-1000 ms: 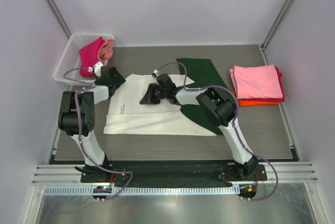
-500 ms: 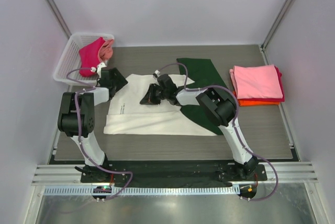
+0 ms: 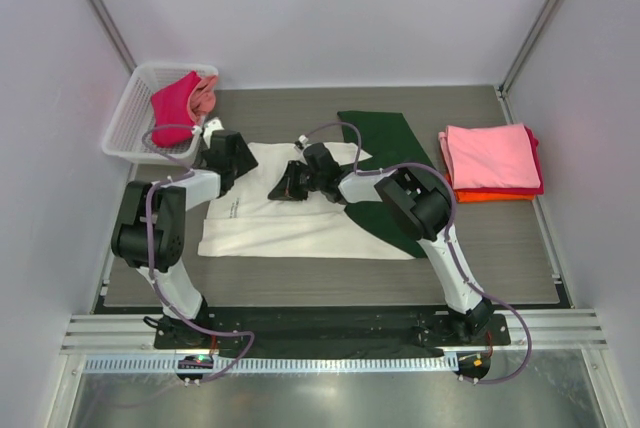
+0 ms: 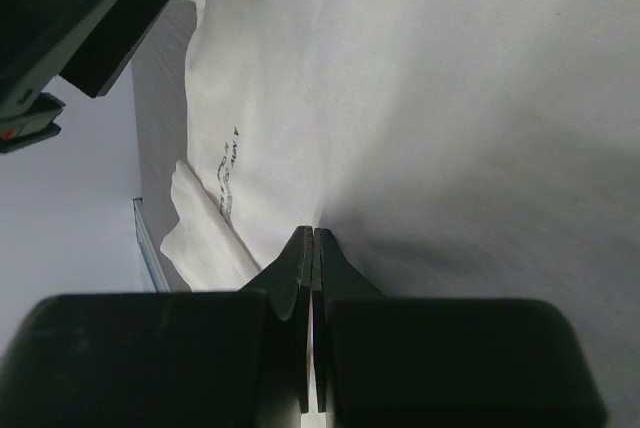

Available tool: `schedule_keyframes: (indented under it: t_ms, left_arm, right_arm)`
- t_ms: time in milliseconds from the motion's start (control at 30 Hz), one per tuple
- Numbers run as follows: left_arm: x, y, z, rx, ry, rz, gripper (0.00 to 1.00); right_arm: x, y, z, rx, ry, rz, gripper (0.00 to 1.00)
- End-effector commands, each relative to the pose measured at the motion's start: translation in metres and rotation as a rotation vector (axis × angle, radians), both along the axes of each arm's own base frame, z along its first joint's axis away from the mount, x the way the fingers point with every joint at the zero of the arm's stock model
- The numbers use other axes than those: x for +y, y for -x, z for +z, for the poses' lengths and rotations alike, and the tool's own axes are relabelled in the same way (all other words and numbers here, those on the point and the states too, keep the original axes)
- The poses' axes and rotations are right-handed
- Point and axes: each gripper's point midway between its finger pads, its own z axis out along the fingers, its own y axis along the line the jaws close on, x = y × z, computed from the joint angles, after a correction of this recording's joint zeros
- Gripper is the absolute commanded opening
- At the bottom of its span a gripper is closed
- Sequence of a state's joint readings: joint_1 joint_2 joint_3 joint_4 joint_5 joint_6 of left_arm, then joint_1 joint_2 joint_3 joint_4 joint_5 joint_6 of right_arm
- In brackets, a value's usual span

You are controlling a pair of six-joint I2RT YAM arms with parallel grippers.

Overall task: Fold and stack the t-shirts
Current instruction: Fold the tshirt

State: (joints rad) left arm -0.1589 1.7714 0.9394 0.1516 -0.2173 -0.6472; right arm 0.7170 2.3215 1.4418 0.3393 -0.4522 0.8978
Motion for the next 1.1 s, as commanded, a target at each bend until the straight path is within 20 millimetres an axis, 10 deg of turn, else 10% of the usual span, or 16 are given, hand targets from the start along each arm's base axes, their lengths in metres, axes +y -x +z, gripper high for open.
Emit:
schedule_keyframes:
  t_ms: [0,267,500,733,1067]
  left_arm:
    - [-0.014,-0.007,0.031,-0.083,-0.080,-0.068,0.63]
    - [-0.025,-0.010,0.032,-0.058,-0.130,-0.104,0.32]
    - [0.011,-0.019,0.047,-0.048,-0.308,0.071,0.54]
    - [0.006,-0.037,0.014,0.137,-0.324,0.014,0.65]
    - [-0.003,-0.030,-0.036,0.387,-0.226,-0.099,0.57]
  right_arm:
    - [-0.020,0.010,-0.027,0.070,0.092,-0.025,0.01]
    - [-0.025,0.007,-0.024,0.071,0.075,-0.043,0.01]
    - [-0.026,0.007,-0.024,0.072,0.066,-0.044,0.01]
    - [-0.025,0.007,-0.024,0.073,0.060,-0.041,0.01]
    - [-0.026,0.005,-0.025,0.074,0.052,-0.044,0.01]
